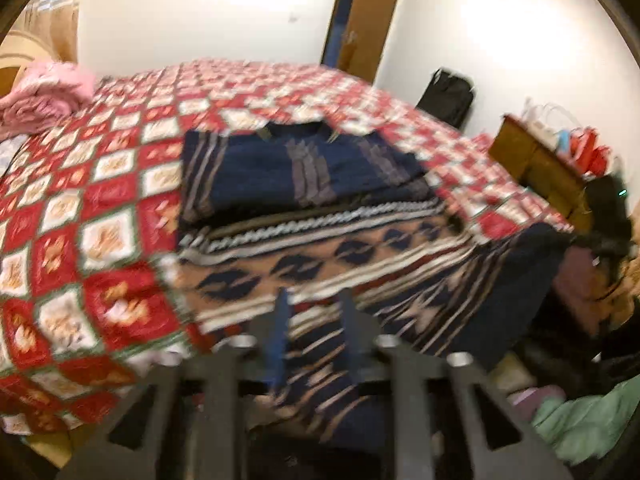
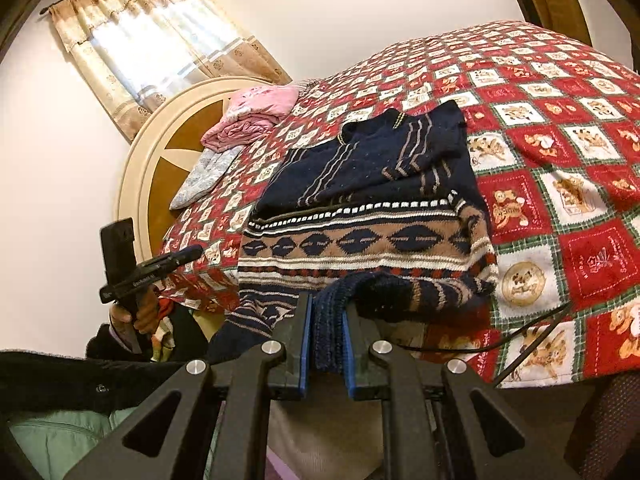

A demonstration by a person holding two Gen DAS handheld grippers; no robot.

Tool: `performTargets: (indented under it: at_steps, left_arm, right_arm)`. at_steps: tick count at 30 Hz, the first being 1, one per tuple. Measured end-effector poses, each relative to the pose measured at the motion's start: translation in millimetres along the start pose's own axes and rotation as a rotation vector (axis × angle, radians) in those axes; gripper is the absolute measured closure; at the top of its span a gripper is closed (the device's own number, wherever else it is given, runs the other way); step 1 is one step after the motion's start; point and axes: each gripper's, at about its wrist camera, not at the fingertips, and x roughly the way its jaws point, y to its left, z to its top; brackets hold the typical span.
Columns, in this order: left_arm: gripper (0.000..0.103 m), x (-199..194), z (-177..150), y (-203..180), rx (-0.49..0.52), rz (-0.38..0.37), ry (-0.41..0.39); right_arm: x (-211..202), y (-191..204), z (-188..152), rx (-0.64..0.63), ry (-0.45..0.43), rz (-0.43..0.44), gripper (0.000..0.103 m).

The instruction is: Fold small clothes

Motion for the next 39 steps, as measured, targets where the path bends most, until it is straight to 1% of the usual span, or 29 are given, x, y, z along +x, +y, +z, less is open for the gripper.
performTargets:
  at_steps: [1,2,4,6,7,8,9,12,15,18,20,21,23,26,27,28,29,30,34,36,39]
  left_arm:
    - [0.033,3.8,-4.3,9.5,-0.014,-0.014,0.03]
    - [0.028,8.9,-9.3,18.3,-0.032,-0.036,0.064]
    - [0.028,20.8,-24.9,35.1,-0.086,-0.078,0.161]
    - [0.028,32.1,-43.9,44.1,-0.13,-0.102,0.267]
    - [0.028,37.2,-55.3,45.9,-0.147,-0.116,0.299]
    - [0.028,41.6,-65.2,46.1,-0.162,-0.124,0.314]
    - [0.028,47.6,-74.6,45.7,-0.178,-0.136,0.326]
    - [0.028,63.4,-93.8,34.7,-0.257,-0.215,0.332]
    - [0.028,78.4,-102.1,11.8,-0.27,-0.281,0.378]
    - [0.028,72.3,-97.3,-1.5,-0.259,-0.347,0.34]
    - [0.028,69.9,-95.2,-6.8,-0.276,-0.391,0.335]
    - [0.028,68.9,-94.7,-9.3,-0.279,-0.403,0.33]
    - [0.028,71.0,-90.4,-14.8,-0.267,-0.378,0.318]
    - [0.033,80.1,-89.7,-23.1,-0.26,-0.324,0.313]
    - [0.043,79.3,-88.2,-25.7,-0.244,-0.304,0.302]
    - [0.064,76.9,-86.5,-28.4,-0.215,-0.286,0.294]
    - [0.074,74.3,-85.0,-29.4,-0.198,-0.276,0.29]
    - [0.081,71.6,-83.1,-28.0,-0.192,-0.267,0.28]
    - [0.086,57.7,-74.6,-18.4,-0.215,-0.25,0.218]
    - [0.087,49.0,-69.4,-16.5,-0.215,-0.251,0.186]
    - [0.087,30.9,-55.1,-13.2,-0.223,-0.264,0.113]
  right_arm:
    - [-2.2,-1.7,-0.6,0.014,-0.007,0.01,0.09]
    - [-3.3,-3.9,-1.8,0.034,-0.016,0.027,0.09]
    - [-2.7,-4.9,-3.4,0.039,-0.017,0.023,0.09]
    - [1.5,-5.4,-5.8,0.04,-0.003,0.001,0.09]
    - [3.1,-5.9,-7.5,0.043,0.002,0.002,0.09]
    - [5.3,-6.4,-9.0,0.045,0.008,0.002,0.09]
    - [6.5,-6.1,-10.3,0.044,0.012,0.0,0.09]
    - [7.2,-6.7,-10.8,0.049,0.017,-0.002,0.09]
    - [5.2,-8.3,-11.6,0.051,0.01,-0.007,0.09]
    - [5.3,-12.4,-15.8,0.069,0.009,-0.001,0.09]
    - [6.2,-14.6,-18.2,0.076,0.013,-0.005,0.09]
    - [6.7,-16.2,-19.1,0.079,0.015,-0.005,0.09]
    - [6.6,-18.2,-20.4,0.085,0.013,-0.003,0.09]
    - [6.4,-19.4,-21.5,0.084,0.013,-0.007,0.09]
    - [6.4,-18.9,-21.8,0.083,0.014,-0.007,0.09]
    - [6.4,-18.8,-22.2,0.081,0.015,-0.009,0.09]
    - [6.1,-18.4,-22.4,0.08,0.015,-0.011,0.09]
    - [6.0,-18.1,-22.7,0.079,0.014,-0.014,0.09]
    - [3.8,-19.3,-23.5,0.089,0.004,-0.014,0.09]
    - [1.9,-18.3,-23.7,0.087,-0.002,-0.015,0.09]
    - [-3.2,-15.9,-20.5,0.095,-0.025,0.005,0.09]
